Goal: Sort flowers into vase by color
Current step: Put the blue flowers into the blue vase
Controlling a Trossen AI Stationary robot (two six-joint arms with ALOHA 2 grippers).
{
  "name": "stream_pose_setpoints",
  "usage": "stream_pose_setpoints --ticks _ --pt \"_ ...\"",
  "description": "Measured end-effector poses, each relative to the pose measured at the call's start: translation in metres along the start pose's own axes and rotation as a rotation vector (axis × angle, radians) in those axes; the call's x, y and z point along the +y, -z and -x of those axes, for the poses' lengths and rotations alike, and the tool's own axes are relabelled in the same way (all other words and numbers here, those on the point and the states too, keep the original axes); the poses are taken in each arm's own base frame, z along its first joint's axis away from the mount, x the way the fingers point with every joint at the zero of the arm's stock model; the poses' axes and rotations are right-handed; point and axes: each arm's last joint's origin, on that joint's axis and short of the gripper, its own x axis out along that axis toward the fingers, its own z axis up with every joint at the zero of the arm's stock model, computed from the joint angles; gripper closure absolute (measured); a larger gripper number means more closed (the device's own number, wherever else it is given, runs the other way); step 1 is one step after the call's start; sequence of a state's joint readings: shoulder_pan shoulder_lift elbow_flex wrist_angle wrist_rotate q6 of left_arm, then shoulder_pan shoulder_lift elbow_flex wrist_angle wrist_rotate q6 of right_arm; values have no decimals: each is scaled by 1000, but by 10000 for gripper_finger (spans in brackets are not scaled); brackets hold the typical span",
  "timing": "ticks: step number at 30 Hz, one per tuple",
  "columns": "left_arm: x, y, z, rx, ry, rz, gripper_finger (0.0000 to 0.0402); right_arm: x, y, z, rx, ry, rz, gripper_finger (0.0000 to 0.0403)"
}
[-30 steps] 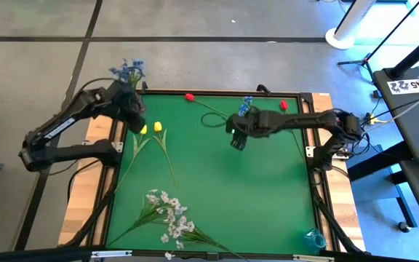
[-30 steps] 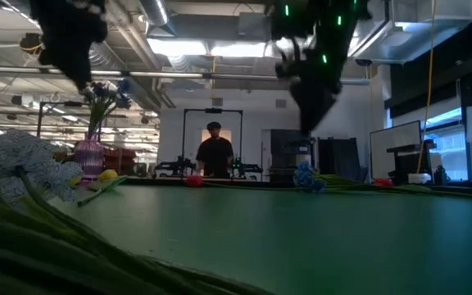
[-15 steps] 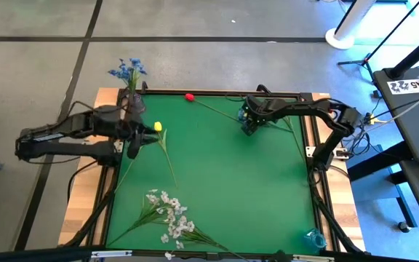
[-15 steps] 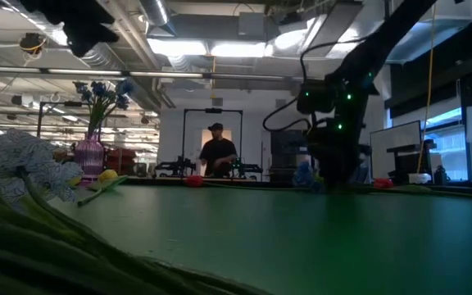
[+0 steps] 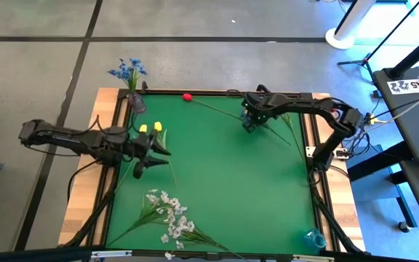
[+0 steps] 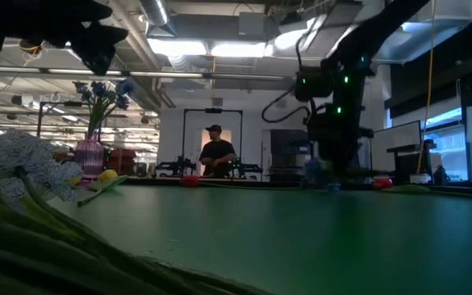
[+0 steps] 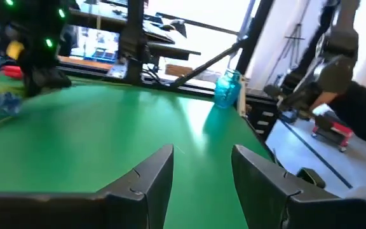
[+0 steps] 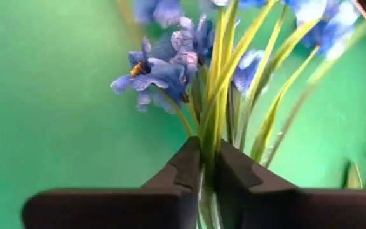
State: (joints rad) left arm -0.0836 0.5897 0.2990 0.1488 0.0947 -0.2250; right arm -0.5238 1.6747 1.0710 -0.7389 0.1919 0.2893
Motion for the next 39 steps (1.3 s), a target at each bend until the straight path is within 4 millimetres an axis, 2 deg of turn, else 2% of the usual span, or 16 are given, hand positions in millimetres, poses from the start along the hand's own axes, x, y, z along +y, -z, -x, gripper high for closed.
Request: stream_pose_setpoints --ticks 5,12,16,19,25,32,39 --pt "-4 14 -4 -65 23 -5 247 34 7 38 -13 -70 53 357" --pt "-15 30 -12 -108 42 -8 247 107 31 97 -93 -299 259 392" --pt "-22 33 -20 -125 18 -19 247 151 37 137 -320 -471 382 395" --pt "-25 34 -25 -150 10 -35 247 176 39 167 -536 -591 456 383" --pt "-29 30 -32 -235 33 -78 247 205 39 208 -959 -761 418 381" --pt "-30 22 -38 -385 6 -164 247 226 36 213 -1205 -745 404 395" --pt "-27 6 -58 -413 -71 -211 247 244 30 195 -1227 -824 433 384"
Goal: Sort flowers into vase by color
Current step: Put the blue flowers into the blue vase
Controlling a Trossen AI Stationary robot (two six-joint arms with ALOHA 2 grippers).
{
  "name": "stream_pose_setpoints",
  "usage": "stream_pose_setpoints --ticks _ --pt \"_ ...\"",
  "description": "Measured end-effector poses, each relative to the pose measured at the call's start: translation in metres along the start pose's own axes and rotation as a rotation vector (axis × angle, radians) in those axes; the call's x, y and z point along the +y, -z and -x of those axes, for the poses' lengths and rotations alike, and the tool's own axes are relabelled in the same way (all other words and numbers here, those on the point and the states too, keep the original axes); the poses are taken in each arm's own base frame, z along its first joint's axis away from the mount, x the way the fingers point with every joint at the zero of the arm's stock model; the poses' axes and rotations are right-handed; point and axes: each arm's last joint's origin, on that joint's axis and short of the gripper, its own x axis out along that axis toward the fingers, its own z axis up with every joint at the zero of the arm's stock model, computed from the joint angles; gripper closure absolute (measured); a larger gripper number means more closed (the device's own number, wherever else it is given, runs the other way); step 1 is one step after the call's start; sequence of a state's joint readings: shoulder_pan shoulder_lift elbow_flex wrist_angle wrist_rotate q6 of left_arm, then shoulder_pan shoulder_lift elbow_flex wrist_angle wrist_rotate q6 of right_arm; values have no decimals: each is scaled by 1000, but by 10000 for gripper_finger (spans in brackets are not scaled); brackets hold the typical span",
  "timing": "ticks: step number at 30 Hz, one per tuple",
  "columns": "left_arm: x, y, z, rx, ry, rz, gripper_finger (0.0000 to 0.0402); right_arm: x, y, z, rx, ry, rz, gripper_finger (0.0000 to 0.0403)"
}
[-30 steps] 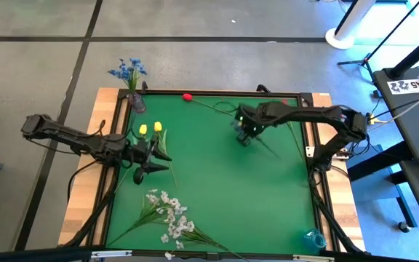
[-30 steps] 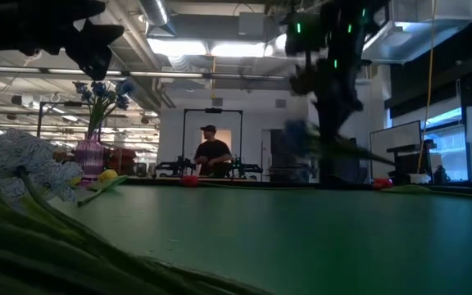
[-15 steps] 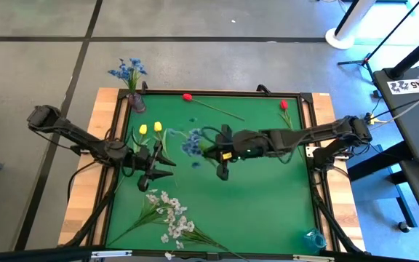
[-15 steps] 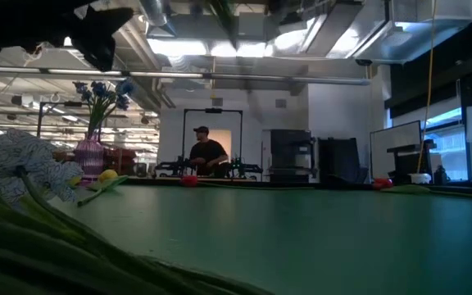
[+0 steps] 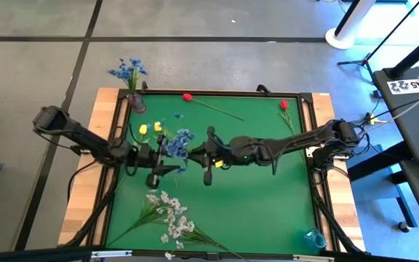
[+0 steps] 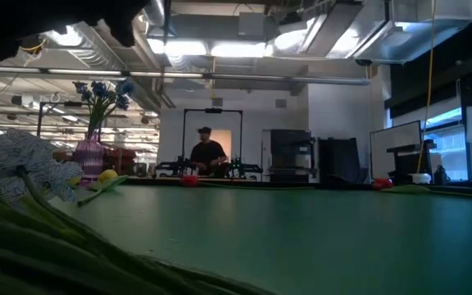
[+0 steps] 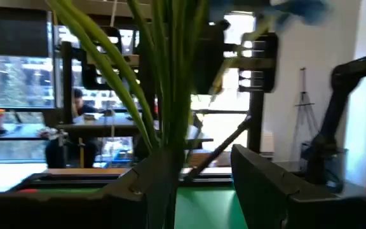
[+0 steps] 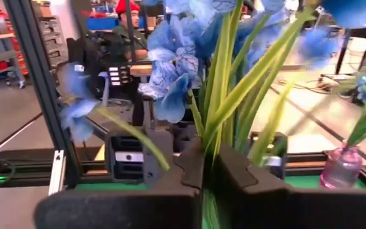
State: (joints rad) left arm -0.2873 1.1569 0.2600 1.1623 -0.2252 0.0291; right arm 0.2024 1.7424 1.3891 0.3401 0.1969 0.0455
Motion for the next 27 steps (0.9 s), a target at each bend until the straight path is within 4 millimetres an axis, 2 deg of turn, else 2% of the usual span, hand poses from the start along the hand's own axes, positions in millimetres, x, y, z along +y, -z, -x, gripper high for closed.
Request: stream_pose_setpoints --ticks 6,17,19,22,25,27 --pt "7 -5 -10 -19 -41 0 247 1 0 0 1 -14 2 391" --pt "17 -6 -12 -18 -46 -10 250 -2 -1 -1 -10 38 71 389" --pt "19 -3 -12 6 -56 -7 264 -2 0 -1 -7 39 77 386" --pt "22 -1 -12 27 -70 8 307 -2 0 -1 -4 40 95 371" --pt "24 1 -14 63 -103 3 369 -2 0 -1 -7 39 108 336" --pt "24 0 -16 70 -117 1 391 -1 0 -1 -5 37 121 306"
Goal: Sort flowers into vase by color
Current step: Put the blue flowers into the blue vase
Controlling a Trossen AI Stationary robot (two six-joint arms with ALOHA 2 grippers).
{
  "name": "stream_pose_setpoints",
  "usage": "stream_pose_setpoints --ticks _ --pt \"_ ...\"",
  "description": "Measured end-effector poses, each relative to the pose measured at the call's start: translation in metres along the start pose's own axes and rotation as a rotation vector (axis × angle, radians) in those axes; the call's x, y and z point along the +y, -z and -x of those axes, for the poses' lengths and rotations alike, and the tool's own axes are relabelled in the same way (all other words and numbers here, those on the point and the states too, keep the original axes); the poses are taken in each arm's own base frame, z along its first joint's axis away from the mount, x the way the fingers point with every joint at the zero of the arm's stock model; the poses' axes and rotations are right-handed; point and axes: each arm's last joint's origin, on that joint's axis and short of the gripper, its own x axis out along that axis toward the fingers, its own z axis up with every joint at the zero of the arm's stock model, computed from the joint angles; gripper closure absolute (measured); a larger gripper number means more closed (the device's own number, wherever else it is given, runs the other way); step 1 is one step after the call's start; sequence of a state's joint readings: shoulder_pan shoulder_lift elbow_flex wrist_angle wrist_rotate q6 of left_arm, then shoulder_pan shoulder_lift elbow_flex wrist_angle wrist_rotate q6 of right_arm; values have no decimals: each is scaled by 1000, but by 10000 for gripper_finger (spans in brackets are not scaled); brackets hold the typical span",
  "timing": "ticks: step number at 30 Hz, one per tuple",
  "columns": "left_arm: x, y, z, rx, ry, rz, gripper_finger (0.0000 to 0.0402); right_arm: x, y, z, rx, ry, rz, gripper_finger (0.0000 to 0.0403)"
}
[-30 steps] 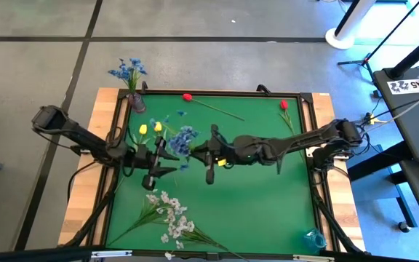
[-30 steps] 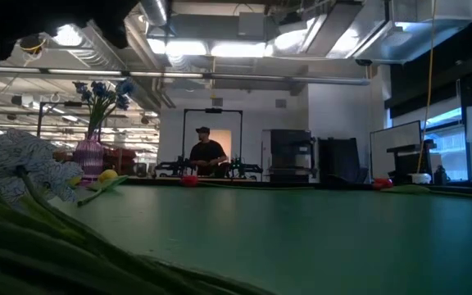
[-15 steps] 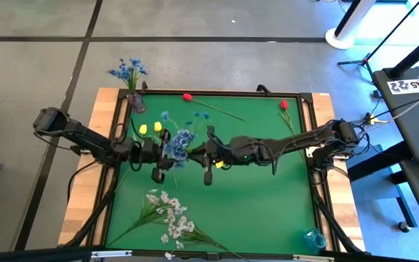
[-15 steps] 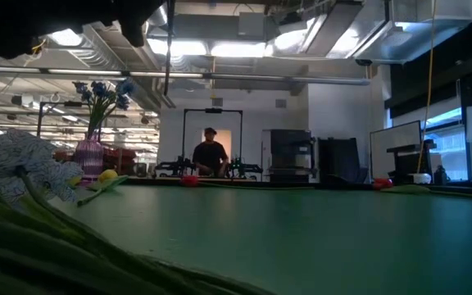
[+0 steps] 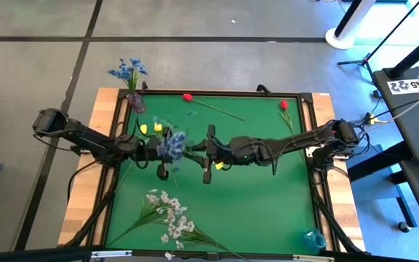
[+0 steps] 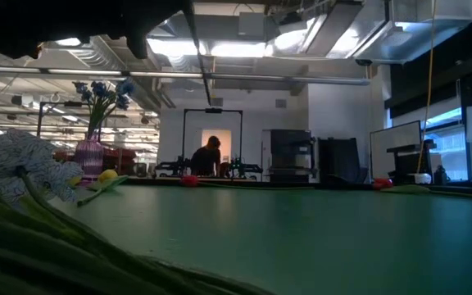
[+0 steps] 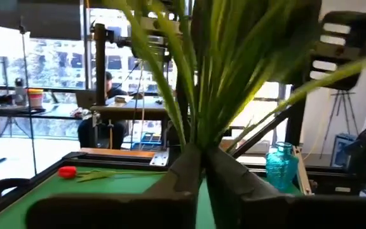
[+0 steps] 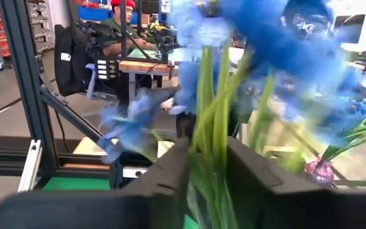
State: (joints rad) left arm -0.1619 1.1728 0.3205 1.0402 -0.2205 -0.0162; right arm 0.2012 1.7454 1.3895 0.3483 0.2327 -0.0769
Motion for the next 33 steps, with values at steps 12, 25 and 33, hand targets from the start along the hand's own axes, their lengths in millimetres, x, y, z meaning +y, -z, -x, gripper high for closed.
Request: stream_pose_setpoints --ticks 12,25,33 --pt "5 -24 6 13 -169 -103 400 10 -21 31 97 55 39 132" --pt "38 -78 78 173 -1079 -402 401 59 -15 73 300 246 69 91" --pt "59 -94 99 107 -1271 -346 401 61 -7 73 275 273 47 91"
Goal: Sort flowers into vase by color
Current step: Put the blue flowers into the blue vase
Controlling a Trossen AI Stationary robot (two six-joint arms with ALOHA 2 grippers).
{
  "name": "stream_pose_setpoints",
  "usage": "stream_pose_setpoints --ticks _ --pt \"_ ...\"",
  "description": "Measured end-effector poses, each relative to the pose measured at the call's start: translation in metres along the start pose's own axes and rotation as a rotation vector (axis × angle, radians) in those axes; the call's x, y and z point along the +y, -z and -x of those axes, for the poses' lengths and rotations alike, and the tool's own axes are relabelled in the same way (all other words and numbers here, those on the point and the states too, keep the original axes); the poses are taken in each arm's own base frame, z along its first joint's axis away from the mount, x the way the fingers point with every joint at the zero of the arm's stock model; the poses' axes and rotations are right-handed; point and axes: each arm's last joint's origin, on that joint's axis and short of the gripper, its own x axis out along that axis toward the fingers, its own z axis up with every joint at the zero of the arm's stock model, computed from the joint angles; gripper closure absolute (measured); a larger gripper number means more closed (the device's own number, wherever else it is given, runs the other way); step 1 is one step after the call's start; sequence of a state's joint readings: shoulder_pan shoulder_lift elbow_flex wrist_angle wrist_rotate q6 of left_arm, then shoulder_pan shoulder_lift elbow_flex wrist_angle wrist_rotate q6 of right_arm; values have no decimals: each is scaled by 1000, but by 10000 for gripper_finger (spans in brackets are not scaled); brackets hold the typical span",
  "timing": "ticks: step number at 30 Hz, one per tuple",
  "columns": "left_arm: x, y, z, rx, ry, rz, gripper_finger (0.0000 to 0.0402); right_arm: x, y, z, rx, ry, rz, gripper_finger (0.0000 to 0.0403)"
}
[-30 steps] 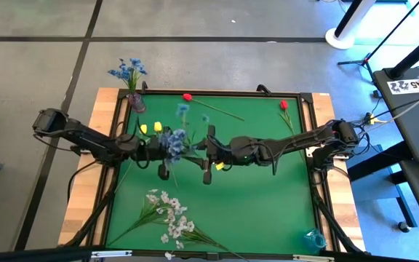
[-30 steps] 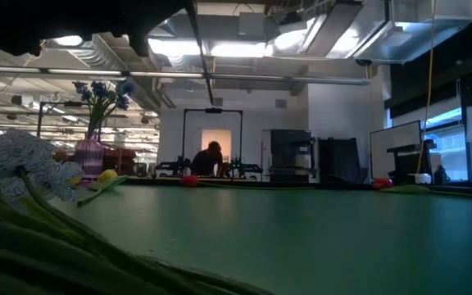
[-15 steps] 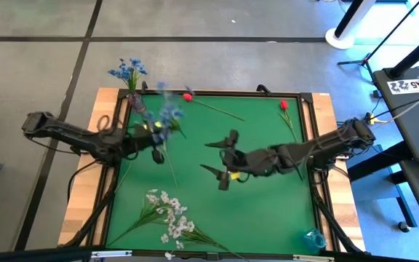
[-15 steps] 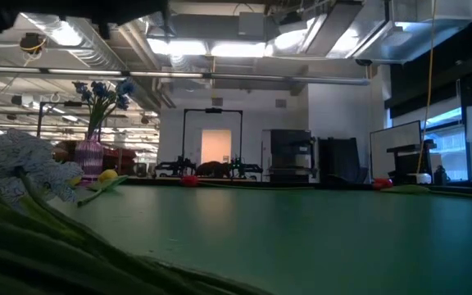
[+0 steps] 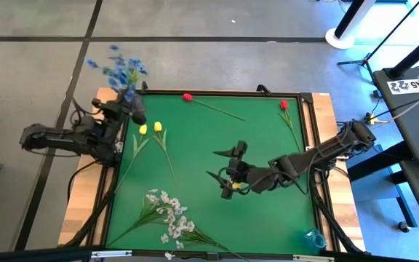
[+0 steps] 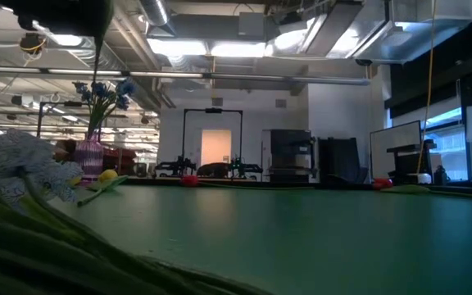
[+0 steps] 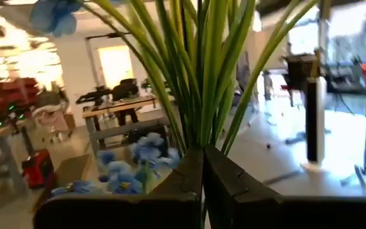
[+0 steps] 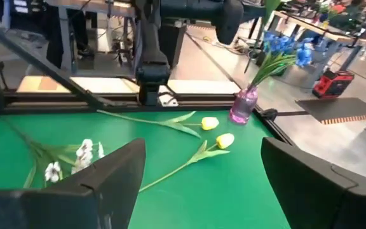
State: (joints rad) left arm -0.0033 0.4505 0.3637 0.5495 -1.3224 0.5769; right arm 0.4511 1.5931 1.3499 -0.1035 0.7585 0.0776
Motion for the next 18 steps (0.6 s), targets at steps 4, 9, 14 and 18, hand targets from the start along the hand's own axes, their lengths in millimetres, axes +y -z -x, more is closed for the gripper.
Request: stream_pose_setpoints --ticks 4,9,14,18 --pt "0 8 -13 -14 -30 -52 401 0 0 0 1 -1 -1 91" --pt "-5 37 -32 15 -83 -82 401 0 0 0 1 -2 -2 91" --pt "6 45 -50 -1 -209 -54 401 0 1 0 5 -1 2 91" --pt "13 48 -58 -11 -238 -28 401 0 3 0 21 -1 16 91"
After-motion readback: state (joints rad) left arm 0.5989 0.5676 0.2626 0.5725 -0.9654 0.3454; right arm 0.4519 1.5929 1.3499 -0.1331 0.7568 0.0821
